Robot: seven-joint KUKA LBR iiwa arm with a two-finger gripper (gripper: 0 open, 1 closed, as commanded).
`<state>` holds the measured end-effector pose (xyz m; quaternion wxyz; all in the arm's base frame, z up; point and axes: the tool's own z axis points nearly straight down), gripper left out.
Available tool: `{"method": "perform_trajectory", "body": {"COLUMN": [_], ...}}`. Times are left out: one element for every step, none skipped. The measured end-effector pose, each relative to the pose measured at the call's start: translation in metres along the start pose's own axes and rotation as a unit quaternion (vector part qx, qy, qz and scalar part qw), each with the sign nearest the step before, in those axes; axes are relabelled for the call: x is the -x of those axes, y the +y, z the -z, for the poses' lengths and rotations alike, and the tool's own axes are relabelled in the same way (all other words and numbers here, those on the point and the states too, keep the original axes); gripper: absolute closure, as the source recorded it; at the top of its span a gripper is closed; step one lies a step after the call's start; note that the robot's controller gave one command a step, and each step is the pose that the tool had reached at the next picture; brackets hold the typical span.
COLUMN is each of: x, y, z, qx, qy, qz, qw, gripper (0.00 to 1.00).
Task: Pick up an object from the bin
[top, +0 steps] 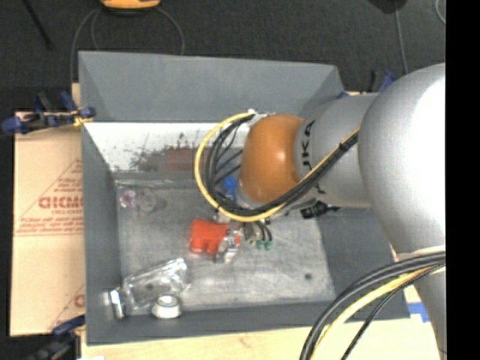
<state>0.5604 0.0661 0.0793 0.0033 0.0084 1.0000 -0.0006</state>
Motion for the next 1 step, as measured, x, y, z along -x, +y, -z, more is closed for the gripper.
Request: {"method": "perform_trajectory", "body": {"x": [0.0076], "y": [-0.0020], "z": [0.1418], "qx": [0.000], "qy": [-0.0029], "qz": [0.013], "qw": [0.9999], "gripper": [1.00]}}
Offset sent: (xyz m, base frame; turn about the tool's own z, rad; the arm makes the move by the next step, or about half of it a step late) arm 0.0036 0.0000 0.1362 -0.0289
